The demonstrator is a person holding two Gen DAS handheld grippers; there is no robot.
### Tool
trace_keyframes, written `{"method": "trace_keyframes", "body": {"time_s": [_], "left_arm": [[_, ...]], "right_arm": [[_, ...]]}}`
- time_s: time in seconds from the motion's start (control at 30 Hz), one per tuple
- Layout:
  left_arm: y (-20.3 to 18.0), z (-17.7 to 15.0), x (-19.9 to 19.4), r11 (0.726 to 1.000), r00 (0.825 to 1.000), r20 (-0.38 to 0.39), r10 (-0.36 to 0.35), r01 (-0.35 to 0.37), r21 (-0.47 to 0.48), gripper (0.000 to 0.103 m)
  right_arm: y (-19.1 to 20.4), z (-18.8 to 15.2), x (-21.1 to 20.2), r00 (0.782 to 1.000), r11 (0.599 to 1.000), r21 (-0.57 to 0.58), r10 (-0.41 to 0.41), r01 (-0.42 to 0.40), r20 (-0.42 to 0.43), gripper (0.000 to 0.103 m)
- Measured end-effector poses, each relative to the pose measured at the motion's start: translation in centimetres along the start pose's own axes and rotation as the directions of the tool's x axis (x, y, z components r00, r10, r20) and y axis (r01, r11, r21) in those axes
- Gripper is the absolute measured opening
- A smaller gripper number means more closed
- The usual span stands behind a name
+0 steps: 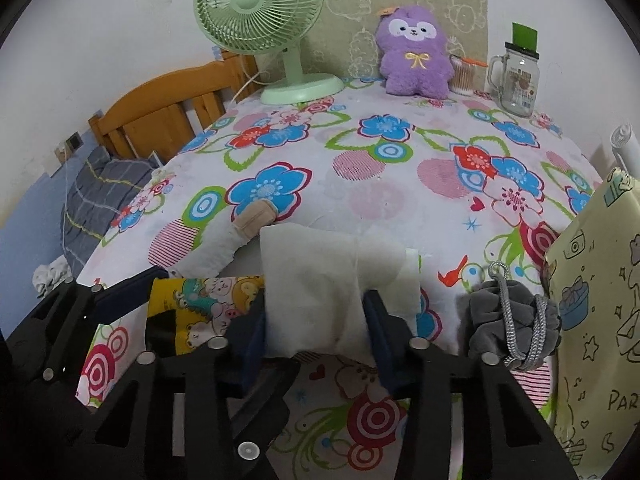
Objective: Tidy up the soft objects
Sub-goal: 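Grasp the cartoon-printed yellow box with the left tool while the right tool holds the white cloth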
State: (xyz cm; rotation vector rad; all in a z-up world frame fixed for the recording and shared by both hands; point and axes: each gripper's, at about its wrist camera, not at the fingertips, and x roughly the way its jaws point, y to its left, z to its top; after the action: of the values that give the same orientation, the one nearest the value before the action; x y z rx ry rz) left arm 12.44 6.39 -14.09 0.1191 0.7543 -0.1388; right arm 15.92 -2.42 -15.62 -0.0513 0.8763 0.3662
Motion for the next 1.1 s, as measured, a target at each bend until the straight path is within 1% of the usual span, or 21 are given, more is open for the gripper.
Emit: {"method": "trace_keyframes", "body": {"time_s": [0.1,0.2,0.4,0.5,0.63,0.7,0.77,0.8,0.93,1.0,1.1], "left_arm": [[-0.3,0.2,-0.1,1.0,1.0,0.001,0.005,-0.005,0.003,0.093],[-0.6,0.4,-0.1,1.0,1.0,0.006,0.0,0.0,-0.003,0.093],[-1.3,0.9,0.1,1.0,1.0,0.013,-0.005,0.005,-0.005,0.093],[-1.4,0.8,0.7,1.0,1.0,-0.008,0.019,-0.019,-0.008,0.093],[-1.2,0.5,1.5,0.999,0.999,-0.034,0.028,-0.029,-0.027,0.093],[-1.2,0.5,1.6,0.999,0.999,-0.037,0.039,-0.04,-0.03,0.09],[-1.0,0.4,1.8,0.998,0.998,-0.046,0.049,-0.051,-0.038,0.081],[-0.9,0.3,2.0,0.997,0.997,-0.052,0.058,-0.061,-0.043,0.08],[-0.7,0.1,1.7,0.997,0.998,-0.048,0.048,-0.051,-0.053,0.077],[-0.7,0.0,1.6,0.997,0.998,-0.048,0.039,-0.042,-0.058,0.074],[-0.7,-0.2,1.3,0.997,0.998,-0.049,0.035,-0.038,-0.066,0.072]], "right_arm": [[-0.3,0.0,-0.3,1.0,1.0,-0.003,-0.006,0.006,0.009,0.039],[-0.6,0.0,-0.9,1.0,1.0,-0.003,-0.018,0.018,0.026,0.036],[-1.7,0.3,-2.0,0.997,0.999,0.011,-0.042,0.042,0.06,0.035],[-2.2,0.4,-2.1,0.997,0.999,0.024,-0.049,0.047,0.065,0.035],[-2.2,0.3,-1.8,0.997,0.998,0.021,-0.052,0.051,0.053,0.036],[-2.2,0.2,-1.5,0.998,0.999,0.022,-0.05,0.049,0.043,0.036],[-2.1,0.1,-1.3,0.998,0.999,0.021,-0.049,0.048,0.035,0.036],[-2.0,0.0,-1.2,0.998,0.999,0.019,-0.05,0.05,0.033,0.036],[-1.7,-0.1,-1.2,0.998,0.999,0.01,-0.053,0.053,0.028,0.036],[-1.6,-0.2,-1.2,0.998,0.998,0.01,-0.054,0.054,0.026,0.036],[-1.5,-0.3,-1.4,0.998,0.998,0.01,-0.055,0.055,0.026,0.036]]}}
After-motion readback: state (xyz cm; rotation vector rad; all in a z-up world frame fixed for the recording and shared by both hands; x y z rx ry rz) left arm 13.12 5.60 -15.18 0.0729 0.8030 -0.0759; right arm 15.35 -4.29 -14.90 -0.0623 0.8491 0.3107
